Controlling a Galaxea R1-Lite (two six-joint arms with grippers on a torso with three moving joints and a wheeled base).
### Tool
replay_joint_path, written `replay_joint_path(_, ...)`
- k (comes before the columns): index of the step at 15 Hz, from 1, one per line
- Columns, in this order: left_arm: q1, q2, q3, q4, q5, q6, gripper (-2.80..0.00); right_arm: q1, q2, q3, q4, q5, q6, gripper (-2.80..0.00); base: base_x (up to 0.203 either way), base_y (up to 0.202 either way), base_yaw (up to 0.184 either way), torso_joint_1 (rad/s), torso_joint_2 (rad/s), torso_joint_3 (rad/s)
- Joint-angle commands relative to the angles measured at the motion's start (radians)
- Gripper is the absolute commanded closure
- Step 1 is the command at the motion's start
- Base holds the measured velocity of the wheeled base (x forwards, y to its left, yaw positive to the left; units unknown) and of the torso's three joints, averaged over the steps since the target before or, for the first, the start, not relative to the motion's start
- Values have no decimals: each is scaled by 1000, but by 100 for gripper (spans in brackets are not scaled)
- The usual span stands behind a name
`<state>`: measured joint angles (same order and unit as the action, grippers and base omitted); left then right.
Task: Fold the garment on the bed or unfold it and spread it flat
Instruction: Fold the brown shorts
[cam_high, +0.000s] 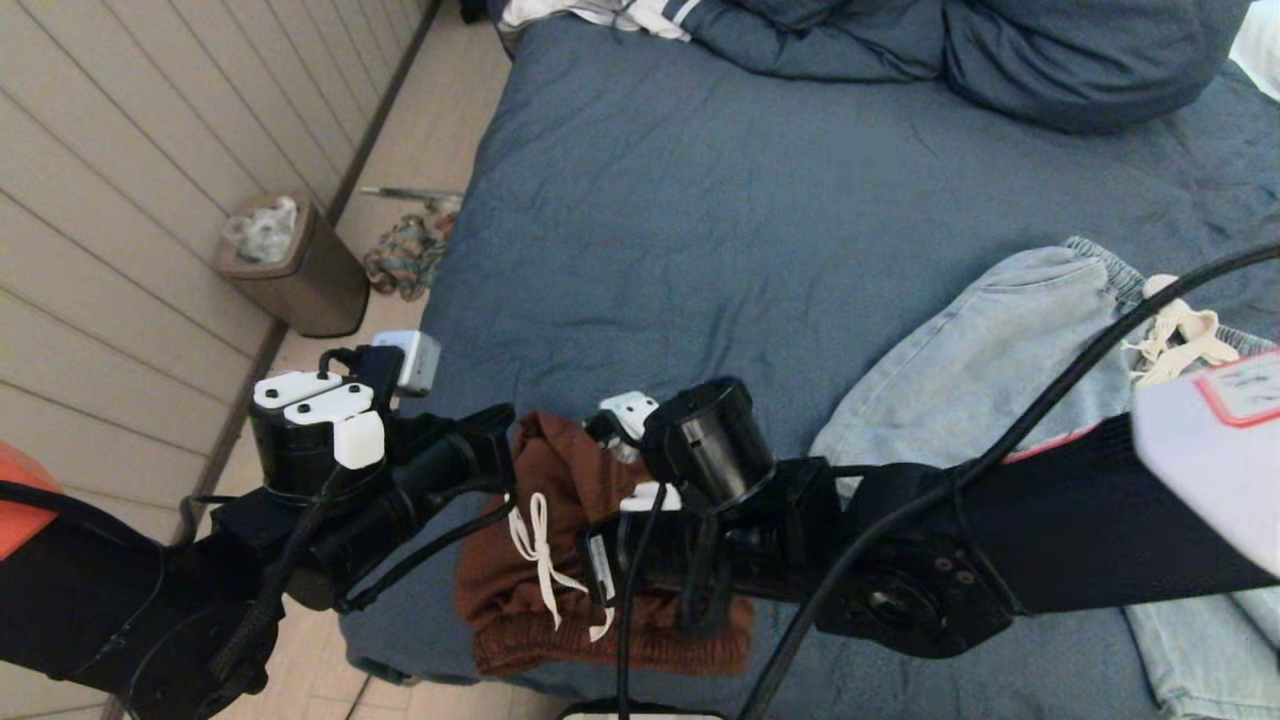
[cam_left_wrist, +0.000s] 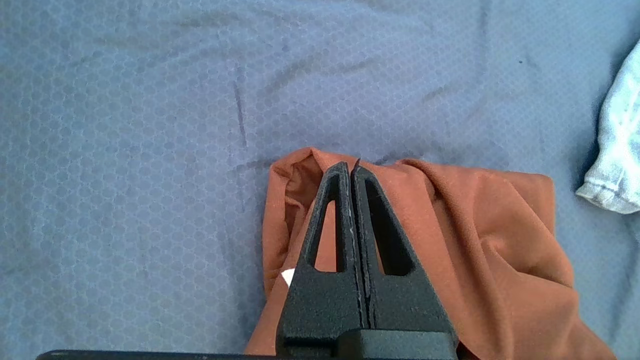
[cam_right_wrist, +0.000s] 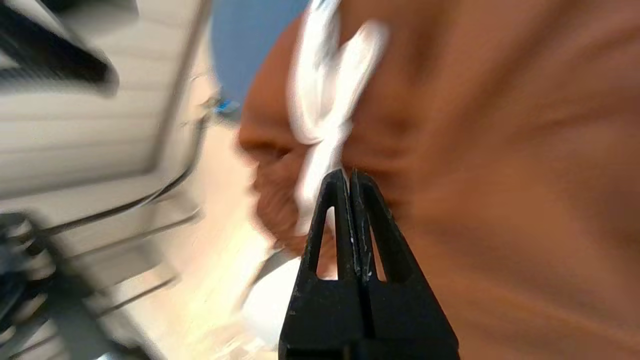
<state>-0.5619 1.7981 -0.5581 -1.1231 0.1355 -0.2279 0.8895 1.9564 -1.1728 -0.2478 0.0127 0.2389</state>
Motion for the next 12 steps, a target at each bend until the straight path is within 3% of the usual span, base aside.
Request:
replay_joint_path(1, 1, 6, 0, -6, 1, -2, 0, -20, -75, -12, 47, -112, -98, 0, 0, 0, 0, 0, 0, 0)
replay_joint_path(2, 4, 11, 0, -6, 1, -2, 0, -20, -68, -26, 56, -160, -117, -280, 0, 0, 0, 0, 0, 0)
replay_joint_path(6, 20, 36, -2, -9, 1, -2, 0, -16, -28, -14, 56, -179, -192, -280, 0, 0, 0, 0, 0, 0)
replay_joint_path(9, 22, 52, 0, -17, 1, -2, 0, -9, -1, -15, 53, -187, -196, -280, 0, 0, 0, 0, 0, 0)
replay_joint_path(12, 23, 58, 1, -18, 1, -2, 0, -2, 28, -12, 44, -262, -225, -280, 0, 0, 0, 0, 0, 0)
